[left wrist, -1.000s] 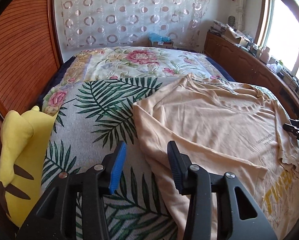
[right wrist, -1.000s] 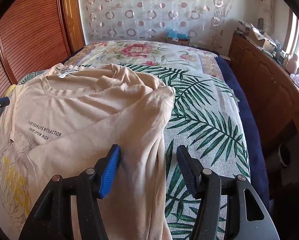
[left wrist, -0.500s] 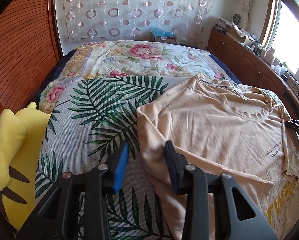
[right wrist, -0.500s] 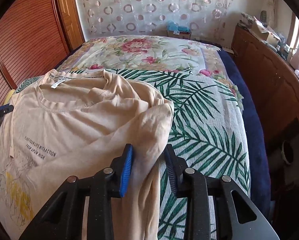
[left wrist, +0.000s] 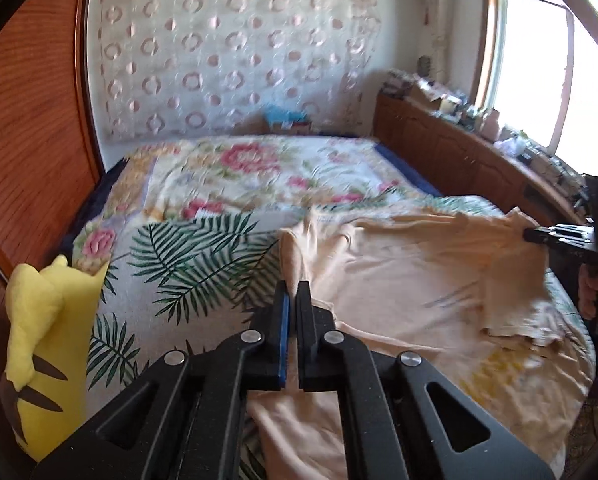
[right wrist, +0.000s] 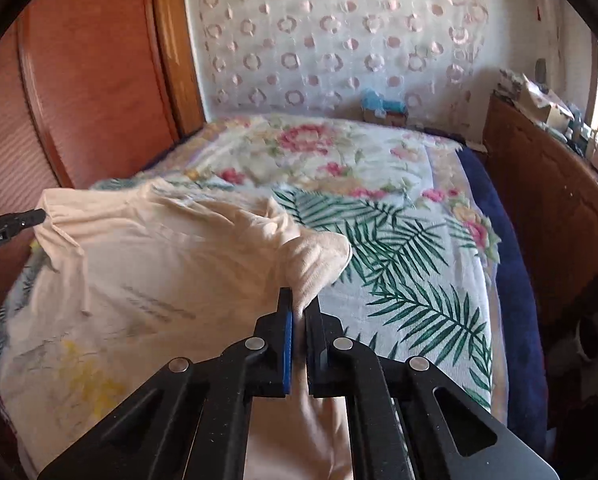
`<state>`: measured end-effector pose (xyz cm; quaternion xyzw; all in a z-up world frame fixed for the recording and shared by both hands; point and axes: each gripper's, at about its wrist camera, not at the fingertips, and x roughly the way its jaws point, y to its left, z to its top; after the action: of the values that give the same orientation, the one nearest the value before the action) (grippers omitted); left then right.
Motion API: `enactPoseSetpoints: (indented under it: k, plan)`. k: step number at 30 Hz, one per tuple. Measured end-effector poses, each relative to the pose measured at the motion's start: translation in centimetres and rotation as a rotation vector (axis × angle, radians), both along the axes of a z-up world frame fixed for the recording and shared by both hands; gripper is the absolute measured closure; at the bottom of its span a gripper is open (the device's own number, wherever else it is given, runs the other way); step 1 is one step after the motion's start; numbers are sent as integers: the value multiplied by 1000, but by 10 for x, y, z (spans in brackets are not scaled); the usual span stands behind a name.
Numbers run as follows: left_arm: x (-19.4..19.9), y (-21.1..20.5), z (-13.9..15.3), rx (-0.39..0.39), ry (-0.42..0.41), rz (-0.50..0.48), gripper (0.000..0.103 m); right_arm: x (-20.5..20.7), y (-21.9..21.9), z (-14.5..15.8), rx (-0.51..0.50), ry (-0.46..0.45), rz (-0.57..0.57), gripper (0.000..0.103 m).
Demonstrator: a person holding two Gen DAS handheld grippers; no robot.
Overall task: Fold small clothes
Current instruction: 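Grasp the shirt hem with the left tool while the right tool grasps the hem too, then lift the held hem upward with both tools, raising the shirt off the bed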
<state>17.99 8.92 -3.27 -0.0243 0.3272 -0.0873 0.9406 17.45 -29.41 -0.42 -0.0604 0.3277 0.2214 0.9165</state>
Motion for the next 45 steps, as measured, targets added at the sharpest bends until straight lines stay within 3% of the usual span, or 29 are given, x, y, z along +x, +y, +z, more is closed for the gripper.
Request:
enactPoseSetpoints:
  k: [4, 11, 16, 20, 26, 31, 37, 38, 41, 43, 45]
  plan:
    - [-48, -1, 21, -30, -67, -9, 99, -53, -17, 13, 26, -59, 36, 98]
    - [-121, 8, 20, -74, -68, -12, 99, -134, -61, 12, 67, -97, 54, 98]
    - [-162, 17, 15, -66, -77, 42, 99, -178, -87, 5, 92, -80, 52, 98]
    - [-181, 16, 9, -52, -51, 31, 99, -208, -103, 4, 95, -49, 31, 98]
    - [-199, 16, -14, -37, 21, 31, 99, -227, -105, -5, 56, 21, 10, 98]
    - [-202, 19, -46, -15, 89, 59, 99, -215, -97, -30, 21, 97, -20, 98]
    - [-198, 23, -42, -28, 72, 75, 99, -208, -91, -19, 29, 82, -34, 98]
    - [-198, 22, -38, -22, 61, 75, 97, -213, -89, -18, 26, 75, -33, 98]
    - [-194, 25, -24, 26, 10, 78, 58, -217, -93, -17, 23, 61, -44, 98]
    - [-188, 29, -15, 30, -7, 73, 55, -223, -98, -15, 33, 45, -56, 98]
    - [-180, 33, -10, 25, -12, 70, 45, -227, -103, -9, 51, 24, -73, 92]
